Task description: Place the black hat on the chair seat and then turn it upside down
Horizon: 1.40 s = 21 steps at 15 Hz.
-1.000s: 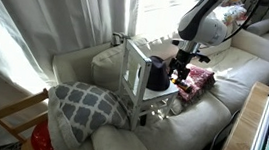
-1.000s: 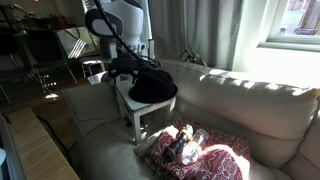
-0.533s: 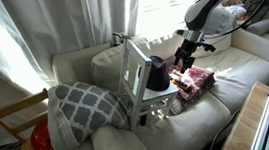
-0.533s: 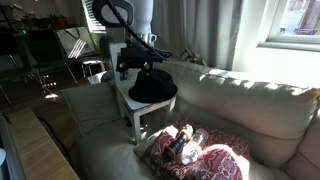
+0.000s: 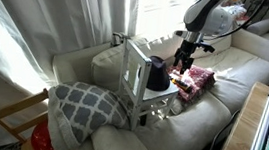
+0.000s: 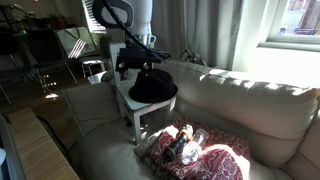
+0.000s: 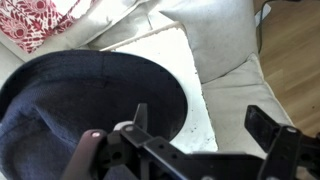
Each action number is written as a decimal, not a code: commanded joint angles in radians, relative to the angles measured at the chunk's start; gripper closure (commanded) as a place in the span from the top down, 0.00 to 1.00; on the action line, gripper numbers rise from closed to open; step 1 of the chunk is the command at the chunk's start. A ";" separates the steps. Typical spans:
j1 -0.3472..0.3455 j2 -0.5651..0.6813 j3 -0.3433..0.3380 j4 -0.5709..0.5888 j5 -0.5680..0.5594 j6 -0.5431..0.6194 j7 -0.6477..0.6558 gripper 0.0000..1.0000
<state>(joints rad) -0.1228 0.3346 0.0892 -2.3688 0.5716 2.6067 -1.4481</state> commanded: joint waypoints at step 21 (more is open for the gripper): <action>-0.359 0.787 0.047 0.891 0.284 -0.386 0.045 1.00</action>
<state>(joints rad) -0.4471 1.0251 0.1093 -1.5923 0.8069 2.2469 -1.3751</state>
